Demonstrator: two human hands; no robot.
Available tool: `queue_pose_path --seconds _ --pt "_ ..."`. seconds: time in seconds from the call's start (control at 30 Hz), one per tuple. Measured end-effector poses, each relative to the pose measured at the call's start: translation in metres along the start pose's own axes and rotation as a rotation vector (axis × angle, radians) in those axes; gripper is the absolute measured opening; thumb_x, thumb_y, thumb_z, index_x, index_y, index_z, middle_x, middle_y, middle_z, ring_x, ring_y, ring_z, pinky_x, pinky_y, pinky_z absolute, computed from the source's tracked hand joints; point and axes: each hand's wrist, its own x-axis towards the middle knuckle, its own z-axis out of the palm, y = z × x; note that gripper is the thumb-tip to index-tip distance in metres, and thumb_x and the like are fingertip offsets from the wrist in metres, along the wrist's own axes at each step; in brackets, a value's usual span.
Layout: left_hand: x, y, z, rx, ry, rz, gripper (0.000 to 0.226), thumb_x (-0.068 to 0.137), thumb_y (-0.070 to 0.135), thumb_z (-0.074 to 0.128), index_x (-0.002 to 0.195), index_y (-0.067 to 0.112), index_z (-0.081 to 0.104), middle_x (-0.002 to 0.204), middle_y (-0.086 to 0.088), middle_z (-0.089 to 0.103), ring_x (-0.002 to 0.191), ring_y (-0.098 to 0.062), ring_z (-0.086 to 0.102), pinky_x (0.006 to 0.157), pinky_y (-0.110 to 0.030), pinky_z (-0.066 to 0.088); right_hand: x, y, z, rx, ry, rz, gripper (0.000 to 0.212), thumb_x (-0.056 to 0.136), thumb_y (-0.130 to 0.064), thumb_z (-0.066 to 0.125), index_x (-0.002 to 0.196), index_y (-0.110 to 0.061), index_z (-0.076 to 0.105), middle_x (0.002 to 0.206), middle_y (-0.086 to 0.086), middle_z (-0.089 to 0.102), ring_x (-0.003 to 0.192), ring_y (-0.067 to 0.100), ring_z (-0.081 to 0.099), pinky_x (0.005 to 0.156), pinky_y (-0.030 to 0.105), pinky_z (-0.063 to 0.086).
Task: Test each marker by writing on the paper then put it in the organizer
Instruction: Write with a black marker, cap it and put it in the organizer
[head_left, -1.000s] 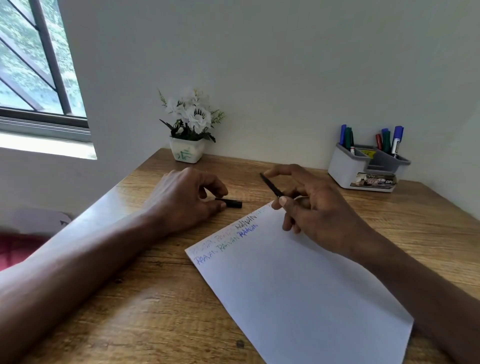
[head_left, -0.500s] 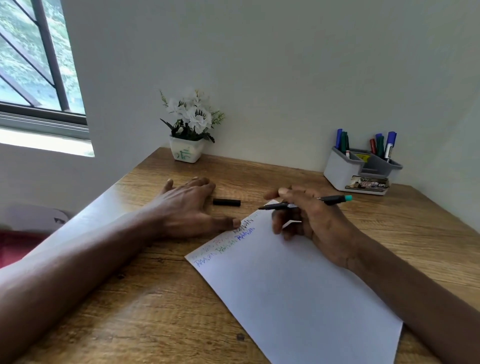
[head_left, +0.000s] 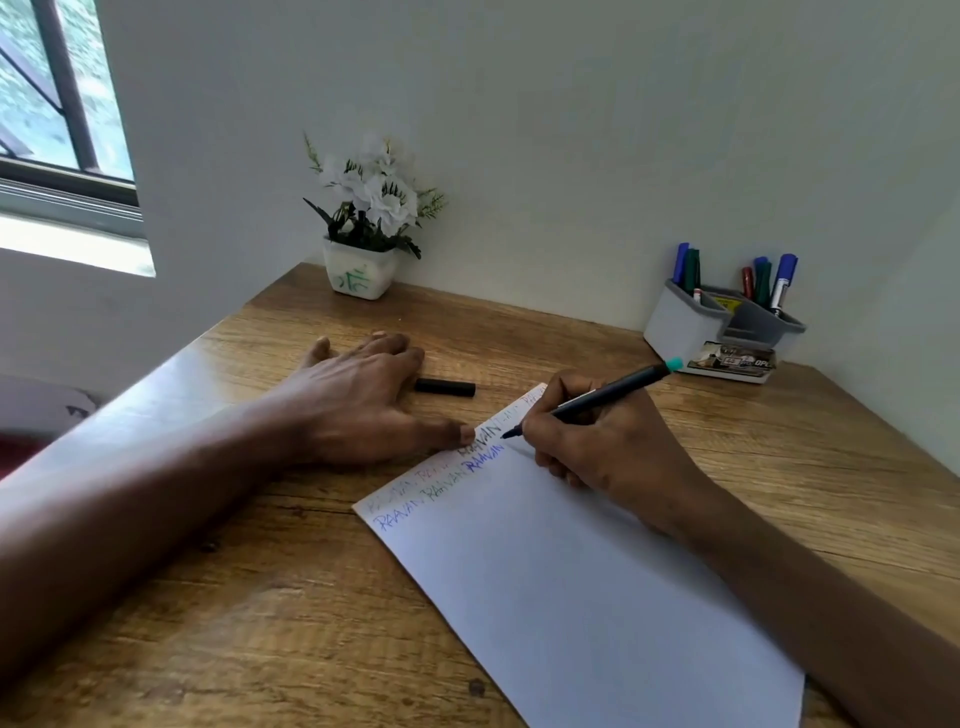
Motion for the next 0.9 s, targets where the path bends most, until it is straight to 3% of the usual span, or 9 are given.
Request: queue_pose_path --seconds 0.17,0.43,0.63,0.77,0.9 --pt "-0.0007 0.0018 -0.0024 -0.004 -0.015 -0.009 0.13 0.05 0.103 0.022 0.156 0.028 0.032 0.168 0.007 0.017 0.152 -0.012 0.021 0.122 -0.056 0.006 0.003 0.0019 0.0033 -0.104 0.033 -0.072 0.017 0.072 -0.025 0.071 0.068 -0.011 0.064 0.053 0.003 0.063 0.048 0.01 0.055 0.048 0.029 0.047" --pt "-0.0035 0.004 -0.0048 -0.013 -0.028 -0.006 0.129 0.049 0.103 0.023 0.154 0.029 0.034 0.168 0.007 0.019 0.151 -0.013 0.022 0.123 -0.055 0.006 0.0023 0.0019 0.0011 -0.046 0.02 -0.069 0.02 0.083 -0.012 0.072 0.068 -0.007 0.06 0.051 0.003 0.062 0.044 0.011 0.054 0.046 0.021 0.044" --pt "-0.0018 0.002 -0.0035 -0.013 -0.028 -0.014 0.132 0.049 0.104 0.023 0.159 0.031 0.025 0.169 0.009 0.013 0.153 -0.012 0.018 0.124 -0.056 0.005 0.0029 0.0023 0.0026 -0.1 0.032 -0.069 0.018 0.081 -0.014 0.072 0.072 -0.004 0.061 0.052 0.002 0.061 0.048 0.012 0.054 0.051 0.029 0.047" --pt "-0.0006 0.0008 -0.0031 -0.008 -0.036 -0.014 0.132 0.049 0.104 0.023 0.16 0.031 0.022 0.169 0.009 0.012 0.153 -0.012 0.017 0.124 -0.056 0.005 0.0025 0.0015 0.0016 -0.05 0.014 -0.059 0.019 0.083 -0.011 0.071 0.07 -0.005 0.06 0.051 0.001 0.061 0.045 0.011 0.055 0.048 0.023 0.045" --pt "0.0001 0.0012 -0.0029 -0.002 -0.044 -0.02 0.134 0.047 0.105 0.021 0.159 0.032 0.022 0.17 0.009 0.011 0.154 -0.013 0.016 0.124 -0.057 0.005 0.0027 0.0009 0.0028 -0.1 0.029 -0.066 0.02 0.083 -0.012 0.072 0.071 -0.003 0.059 0.051 0.001 0.061 0.046 0.012 0.056 0.05 0.026 0.047"
